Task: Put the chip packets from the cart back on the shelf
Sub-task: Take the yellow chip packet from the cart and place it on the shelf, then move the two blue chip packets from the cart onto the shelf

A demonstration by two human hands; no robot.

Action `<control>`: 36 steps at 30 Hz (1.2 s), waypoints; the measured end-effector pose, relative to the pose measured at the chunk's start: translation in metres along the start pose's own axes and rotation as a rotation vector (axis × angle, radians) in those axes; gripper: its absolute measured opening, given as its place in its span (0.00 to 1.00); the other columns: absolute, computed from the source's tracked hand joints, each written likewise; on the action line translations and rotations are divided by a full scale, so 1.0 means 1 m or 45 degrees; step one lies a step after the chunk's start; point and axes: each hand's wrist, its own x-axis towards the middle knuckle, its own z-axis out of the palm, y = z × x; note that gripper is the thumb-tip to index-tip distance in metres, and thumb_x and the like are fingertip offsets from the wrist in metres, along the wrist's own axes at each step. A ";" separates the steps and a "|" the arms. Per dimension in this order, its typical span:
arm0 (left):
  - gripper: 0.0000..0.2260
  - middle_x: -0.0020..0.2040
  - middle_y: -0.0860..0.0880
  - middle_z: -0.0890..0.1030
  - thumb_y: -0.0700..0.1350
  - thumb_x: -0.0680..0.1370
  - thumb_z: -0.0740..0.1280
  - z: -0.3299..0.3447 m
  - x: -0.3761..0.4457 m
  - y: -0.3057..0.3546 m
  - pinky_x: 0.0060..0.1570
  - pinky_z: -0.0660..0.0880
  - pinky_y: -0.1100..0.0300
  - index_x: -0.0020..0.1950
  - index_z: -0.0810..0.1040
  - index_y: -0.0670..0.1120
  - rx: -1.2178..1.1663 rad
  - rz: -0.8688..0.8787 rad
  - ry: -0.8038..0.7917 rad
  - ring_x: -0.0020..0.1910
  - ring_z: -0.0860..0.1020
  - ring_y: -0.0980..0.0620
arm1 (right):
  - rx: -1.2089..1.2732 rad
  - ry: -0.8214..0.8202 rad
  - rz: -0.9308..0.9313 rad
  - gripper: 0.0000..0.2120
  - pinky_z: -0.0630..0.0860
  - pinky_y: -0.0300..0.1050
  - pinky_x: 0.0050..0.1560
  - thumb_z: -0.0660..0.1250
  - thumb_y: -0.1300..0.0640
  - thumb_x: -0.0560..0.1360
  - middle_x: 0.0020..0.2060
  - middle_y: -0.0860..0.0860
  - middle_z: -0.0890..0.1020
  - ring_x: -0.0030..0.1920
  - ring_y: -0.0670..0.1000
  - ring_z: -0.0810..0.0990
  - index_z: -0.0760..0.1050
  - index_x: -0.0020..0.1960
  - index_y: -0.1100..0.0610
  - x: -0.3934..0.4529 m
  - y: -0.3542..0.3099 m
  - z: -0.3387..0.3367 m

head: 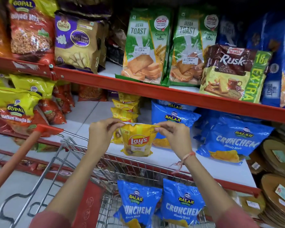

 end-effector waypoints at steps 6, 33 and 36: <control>0.05 0.41 0.43 0.88 0.44 0.72 0.73 0.026 0.021 -0.036 0.41 0.75 0.60 0.45 0.85 0.44 0.167 -0.088 -0.097 0.41 0.84 0.47 | -0.135 -0.029 0.109 0.05 0.80 0.33 0.46 0.73 0.61 0.71 0.39 0.55 0.87 0.39 0.47 0.83 0.83 0.47 0.59 0.031 0.033 0.038; 0.22 0.70 0.42 0.71 0.32 0.76 0.64 0.120 -0.163 -0.136 0.68 0.70 0.46 0.69 0.68 0.44 0.503 -0.486 -0.891 0.68 0.71 0.42 | -0.944 -0.798 0.574 0.24 0.76 0.51 0.60 0.62 0.54 0.79 0.65 0.58 0.74 0.61 0.57 0.76 0.61 0.72 0.57 -0.131 0.172 0.065; 0.31 0.74 0.44 0.65 0.26 0.73 0.59 0.135 -0.151 -0.144 0.74 0.59 0.46 0.73 0.60 0.46 0.889 -0.237 -1.207 0.74 0.62 0.44 | -1.041 -0.901 0.566 0.20 0.77 0.52 0.57 0.60 0.55 0.80 0.60 0.61 0.77 0.59 0.58 0.77 0.64 0.70 0.60 -0.125 0.180 0.072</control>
